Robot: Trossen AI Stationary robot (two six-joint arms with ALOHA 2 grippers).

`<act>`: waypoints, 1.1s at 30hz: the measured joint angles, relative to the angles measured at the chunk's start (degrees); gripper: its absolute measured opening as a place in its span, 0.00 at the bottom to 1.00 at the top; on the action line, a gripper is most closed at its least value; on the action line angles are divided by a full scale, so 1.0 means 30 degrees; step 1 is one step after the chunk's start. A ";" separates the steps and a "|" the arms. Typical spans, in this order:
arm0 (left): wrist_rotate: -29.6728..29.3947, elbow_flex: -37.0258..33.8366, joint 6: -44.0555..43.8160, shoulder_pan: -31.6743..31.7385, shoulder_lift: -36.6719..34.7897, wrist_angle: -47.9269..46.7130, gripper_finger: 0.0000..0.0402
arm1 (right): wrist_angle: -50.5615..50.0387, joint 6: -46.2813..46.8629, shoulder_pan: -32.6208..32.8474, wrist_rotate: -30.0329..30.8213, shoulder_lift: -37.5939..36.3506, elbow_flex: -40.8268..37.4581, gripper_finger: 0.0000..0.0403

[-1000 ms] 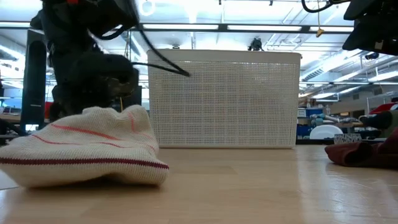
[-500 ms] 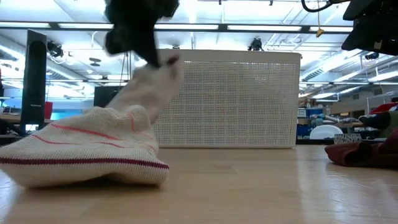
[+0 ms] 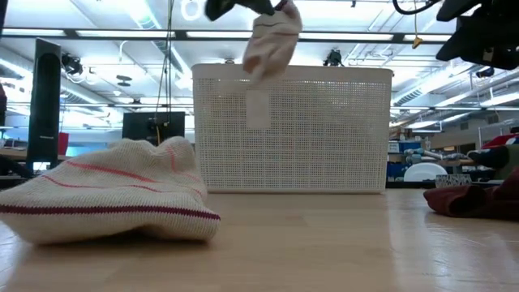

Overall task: Sort clothes
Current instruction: Put the top light pink sock into the white laundry bin

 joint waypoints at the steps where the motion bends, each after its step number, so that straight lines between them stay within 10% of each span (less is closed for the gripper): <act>1: 0.0023 0.0353 0.0424 0.0415 0.0000 0.0159 0.00 | 0.0125 0.0000 0.0000 0.0079 -0.0007 0.0000 0.47; 16: 0.6139 0.4218 0.4883 0.7440 0.1386 0.7398 0.00 | 0.0418 0.1020 -0.1276 0.2072 0.0007 0.0007 0.47; 33: 1.1294 0.5358 0.4909 0.9527 0.4975 0.5371 0.13 | 0.0615 0.1319 -0.3461 0.2419 0.0029 0.0015 0.47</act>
